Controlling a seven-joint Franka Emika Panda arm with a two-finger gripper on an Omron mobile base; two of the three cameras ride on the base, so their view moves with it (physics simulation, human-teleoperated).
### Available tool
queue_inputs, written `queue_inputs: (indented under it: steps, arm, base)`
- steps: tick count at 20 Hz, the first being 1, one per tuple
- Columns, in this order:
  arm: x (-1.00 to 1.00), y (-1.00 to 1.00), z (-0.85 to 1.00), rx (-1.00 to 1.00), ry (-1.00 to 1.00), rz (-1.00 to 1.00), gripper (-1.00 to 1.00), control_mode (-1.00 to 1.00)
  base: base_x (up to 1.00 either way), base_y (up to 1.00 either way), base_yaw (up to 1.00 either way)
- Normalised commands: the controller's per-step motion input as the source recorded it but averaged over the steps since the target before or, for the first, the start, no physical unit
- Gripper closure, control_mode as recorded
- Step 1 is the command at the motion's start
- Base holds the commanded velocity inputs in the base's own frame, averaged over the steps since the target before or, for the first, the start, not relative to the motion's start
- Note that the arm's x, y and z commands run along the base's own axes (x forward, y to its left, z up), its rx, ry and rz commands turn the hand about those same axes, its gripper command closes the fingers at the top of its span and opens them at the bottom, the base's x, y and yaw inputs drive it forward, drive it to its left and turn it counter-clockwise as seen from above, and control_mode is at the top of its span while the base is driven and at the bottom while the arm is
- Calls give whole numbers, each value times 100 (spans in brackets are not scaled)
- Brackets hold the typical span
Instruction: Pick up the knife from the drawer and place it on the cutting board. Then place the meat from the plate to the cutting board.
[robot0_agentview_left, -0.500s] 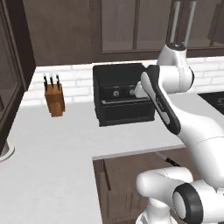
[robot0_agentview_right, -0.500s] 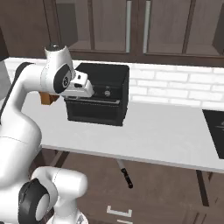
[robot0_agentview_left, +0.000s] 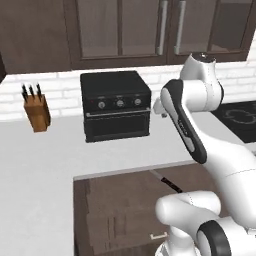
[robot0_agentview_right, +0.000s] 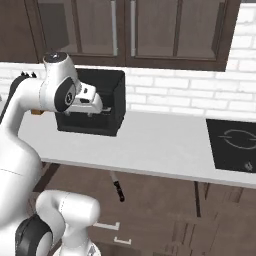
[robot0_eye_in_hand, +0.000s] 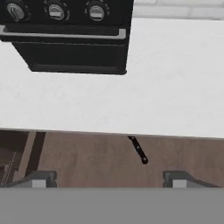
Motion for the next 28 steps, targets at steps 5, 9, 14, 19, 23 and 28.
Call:
queue_inputs:
  steps: [5,9,14,19,23,28]
  arm:
    - [0,0,0,0,0,0,-100,100]
    - [0,0,0,0,0,0,-100,100]
    - [0,0,0,0,0,0,-100,100]
    - [0,0,0,0,0,0,-100,-100]
    - [7,-8,-36,0,5,0,-100,-100]
    - [3,-14,-100,0,27,-9,-100,-100]
  base:
    - [-39,-45,-2]
    - [-52,-1,-1]
    - [-40,0,0]
    - [-8,0,0]
    - [0,0,0]
    - [0,0,0]
